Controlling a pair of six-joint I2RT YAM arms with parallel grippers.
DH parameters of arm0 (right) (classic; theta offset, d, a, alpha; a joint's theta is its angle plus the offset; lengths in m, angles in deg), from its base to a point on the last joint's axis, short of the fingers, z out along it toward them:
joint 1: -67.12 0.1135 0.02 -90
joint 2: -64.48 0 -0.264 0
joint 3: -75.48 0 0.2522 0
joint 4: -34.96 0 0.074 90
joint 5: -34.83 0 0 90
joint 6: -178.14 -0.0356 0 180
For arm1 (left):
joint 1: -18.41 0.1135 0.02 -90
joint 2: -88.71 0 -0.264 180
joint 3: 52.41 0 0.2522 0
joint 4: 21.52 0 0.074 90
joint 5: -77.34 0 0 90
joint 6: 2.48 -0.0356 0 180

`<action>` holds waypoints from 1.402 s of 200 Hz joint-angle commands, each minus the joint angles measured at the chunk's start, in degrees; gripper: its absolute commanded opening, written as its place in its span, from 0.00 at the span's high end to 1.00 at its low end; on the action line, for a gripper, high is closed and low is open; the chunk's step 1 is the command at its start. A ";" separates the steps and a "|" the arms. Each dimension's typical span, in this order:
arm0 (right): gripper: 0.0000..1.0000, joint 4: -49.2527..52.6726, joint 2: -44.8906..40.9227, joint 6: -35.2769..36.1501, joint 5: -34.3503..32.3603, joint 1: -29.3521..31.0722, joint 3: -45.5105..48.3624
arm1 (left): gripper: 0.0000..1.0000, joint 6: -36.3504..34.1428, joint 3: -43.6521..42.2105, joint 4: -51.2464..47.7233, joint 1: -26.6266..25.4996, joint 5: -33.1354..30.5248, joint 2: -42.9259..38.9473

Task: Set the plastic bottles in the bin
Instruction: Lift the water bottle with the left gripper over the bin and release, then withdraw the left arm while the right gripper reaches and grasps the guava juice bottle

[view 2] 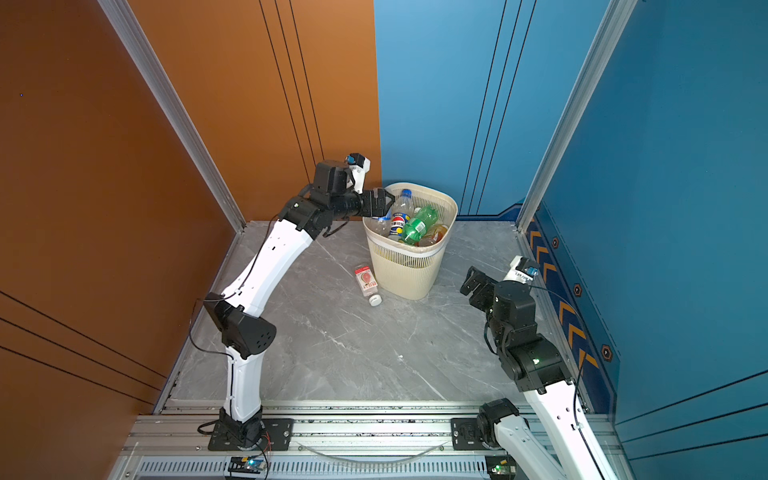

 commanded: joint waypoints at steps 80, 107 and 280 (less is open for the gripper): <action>0.00 0.75 1.24 -0.24 2.19 -0.52 0.99 | 0.02 -2.24 -25.43 7.03 1.76 -11.94 -23.80; 0.00 0.24 2.62 -0.90 3.87 -0.43 1.17 | 0.03 1.81 -56.97 19.65 3.15 -17.57 -41.26; 0.00 -2.26 32.37 -1.60 -10.62 38.61 -12.53 | 0.02 12.06 -95.03 14.52 17.34 -15.07 -73.22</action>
